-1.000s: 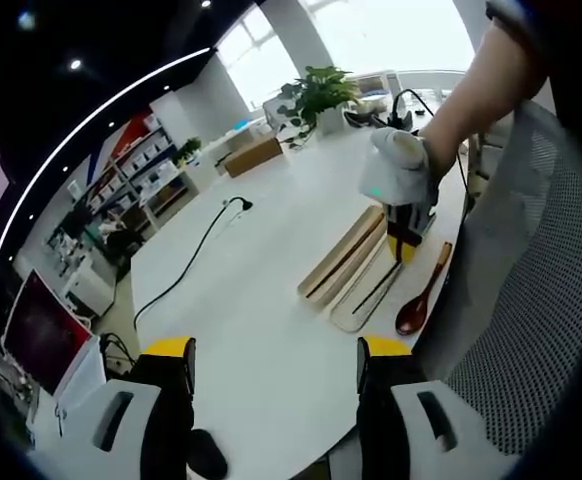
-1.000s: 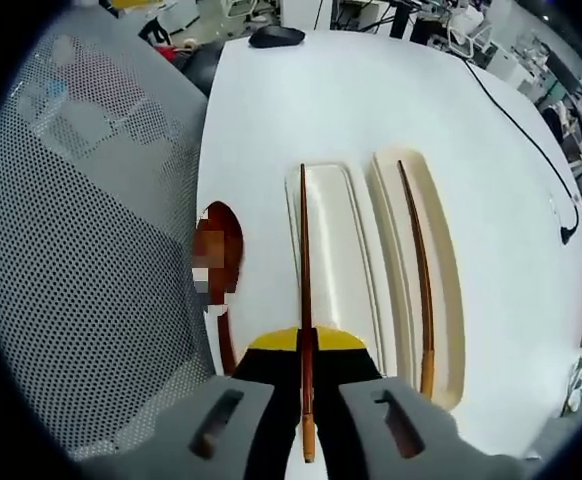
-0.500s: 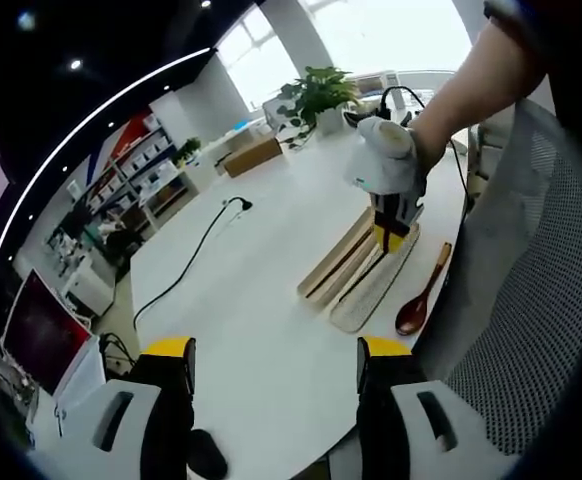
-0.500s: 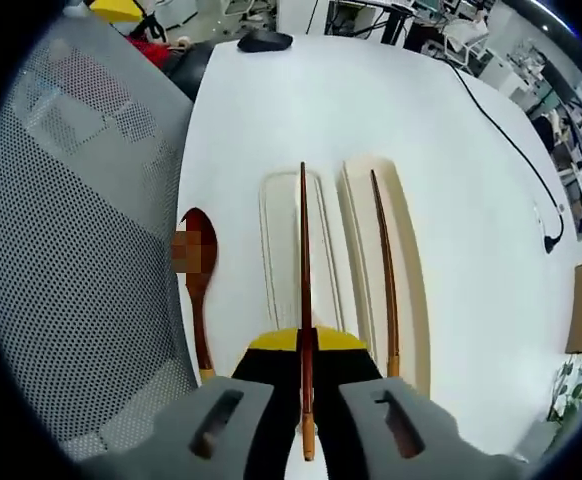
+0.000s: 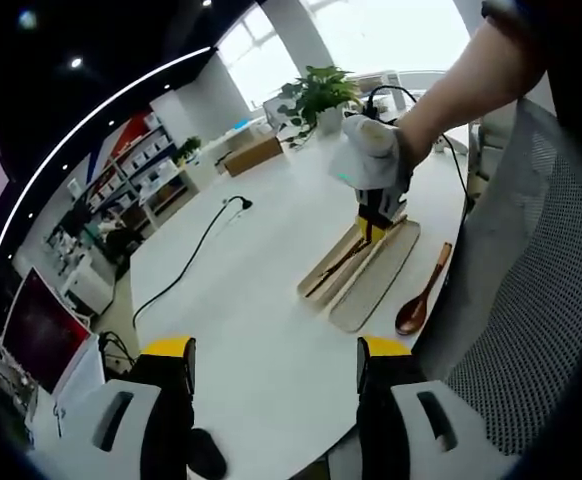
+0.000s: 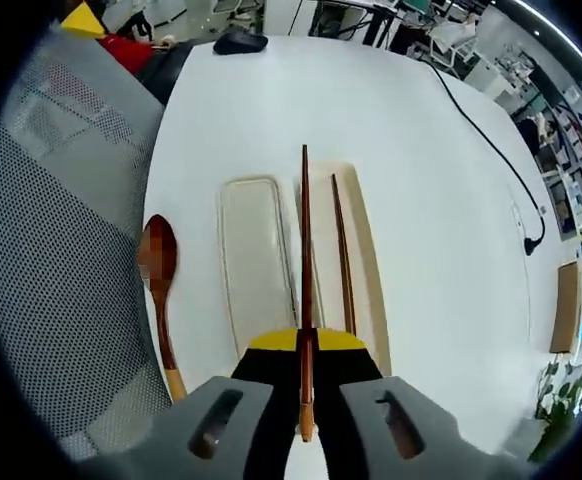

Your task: Arrange the utensils inside the cutlery case until each visible utensil rests in its matching compartment.

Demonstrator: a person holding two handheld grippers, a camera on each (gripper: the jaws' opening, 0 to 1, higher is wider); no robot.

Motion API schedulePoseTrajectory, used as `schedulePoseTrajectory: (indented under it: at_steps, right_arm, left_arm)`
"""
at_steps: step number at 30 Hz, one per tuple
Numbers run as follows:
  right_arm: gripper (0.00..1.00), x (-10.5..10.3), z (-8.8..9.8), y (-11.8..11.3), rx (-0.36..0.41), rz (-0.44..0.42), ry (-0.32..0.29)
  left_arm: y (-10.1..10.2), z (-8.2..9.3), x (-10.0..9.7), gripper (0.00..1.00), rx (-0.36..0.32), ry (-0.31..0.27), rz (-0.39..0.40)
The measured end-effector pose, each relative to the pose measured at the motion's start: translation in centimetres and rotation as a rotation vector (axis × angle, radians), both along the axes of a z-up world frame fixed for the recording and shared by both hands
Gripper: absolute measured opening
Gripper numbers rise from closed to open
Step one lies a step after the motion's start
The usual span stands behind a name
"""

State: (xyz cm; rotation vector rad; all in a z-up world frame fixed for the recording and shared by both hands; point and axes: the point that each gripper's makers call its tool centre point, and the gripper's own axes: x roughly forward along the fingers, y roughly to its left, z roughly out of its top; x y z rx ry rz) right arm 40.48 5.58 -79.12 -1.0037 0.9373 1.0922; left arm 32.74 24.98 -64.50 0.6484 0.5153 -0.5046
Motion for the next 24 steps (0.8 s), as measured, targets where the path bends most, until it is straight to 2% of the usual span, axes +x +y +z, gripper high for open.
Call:
schedulePoseTrajectory:
  at_steps: [17,24]
  right_arm:
    - [0.0,1.7,0.5,0.1,-0.025,0.009,-0.026]
    - [0.0,2.7,1.2,0.6,-0.039,0.04,-0.07]
  left_arm:
    - [-0.1,0.0,0.0,0.67,-0.003,0.003,0.001]
    - [-0.1,-0.1,0.0,0.67,-0.002,0.005,0.001]
